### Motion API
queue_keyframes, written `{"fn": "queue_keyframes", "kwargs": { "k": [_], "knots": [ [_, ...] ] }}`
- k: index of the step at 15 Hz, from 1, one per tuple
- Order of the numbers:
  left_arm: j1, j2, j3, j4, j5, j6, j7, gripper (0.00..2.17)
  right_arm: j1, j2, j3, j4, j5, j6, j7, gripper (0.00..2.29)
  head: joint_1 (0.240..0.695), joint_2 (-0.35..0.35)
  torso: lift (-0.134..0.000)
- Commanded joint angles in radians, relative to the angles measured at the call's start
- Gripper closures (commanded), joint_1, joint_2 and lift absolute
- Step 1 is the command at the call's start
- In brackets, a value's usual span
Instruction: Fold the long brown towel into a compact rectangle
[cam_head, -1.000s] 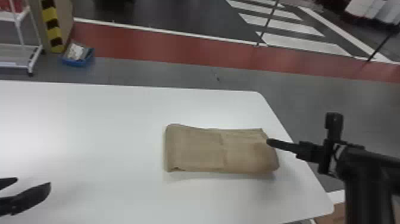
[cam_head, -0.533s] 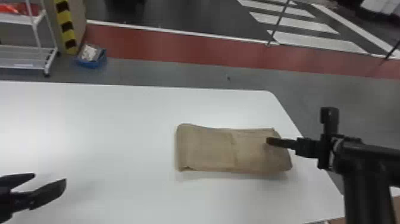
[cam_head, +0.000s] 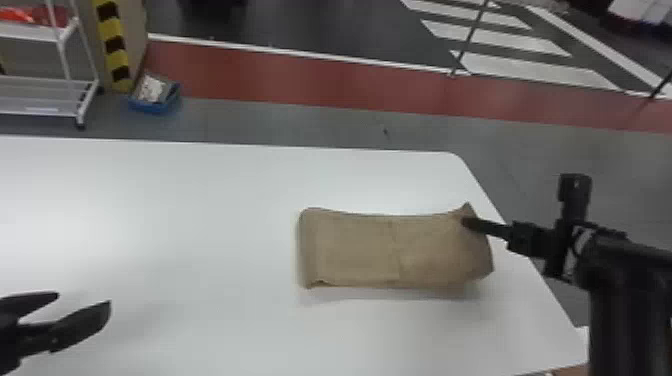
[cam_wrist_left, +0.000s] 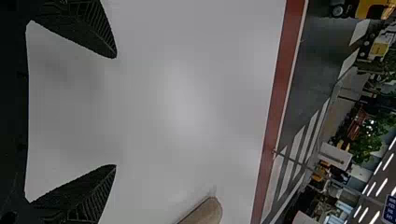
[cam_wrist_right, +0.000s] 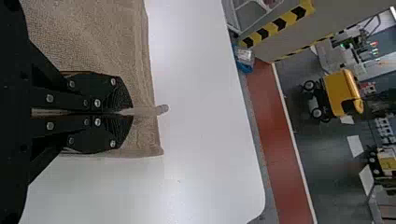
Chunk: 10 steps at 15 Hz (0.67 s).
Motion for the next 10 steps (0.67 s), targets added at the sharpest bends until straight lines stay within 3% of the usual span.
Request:
{"fn": "queue_keyframes", "kwargs": {
  "k": [1, 7, 8, 10],
  "knots": [
    [0.000, 0.002, 0.004, 0.001, -0.001, 0.000, 0.000, 0.04, -0.029, 0.000, -0.044, -0.027, -0.034, 0.020, -0.014, 1.33, 0.695, -0.289, -0.120],
    [-0.003, -0.001, -0.001, 0.009, 0.001, 0.000, 0.001, 0.04, -0.037, -0.008, 0.028, 0.057, 0.027, -0.035, -0.040, 1.33, 0.695, -0.301, -0.120],
    [-0.003, 0.000, 0.000, 0.011, -0.001, 0.000, 0.001, 0.04, -0.038, -0.003, 0.030, 0.057, 0.021, -0.038, -0.040, 1.33, 0.695, -0.297, -0.120],
    [-0.003, 0.002, 0.002, 0.015, -0.001, 0.000, 0.003, 0.04, -0.048, 0.004, -0.006, 0.042, -0.080, -0.038, -0.037, 1.33, 0.695, -0.291, -0.120]
  ]
}}
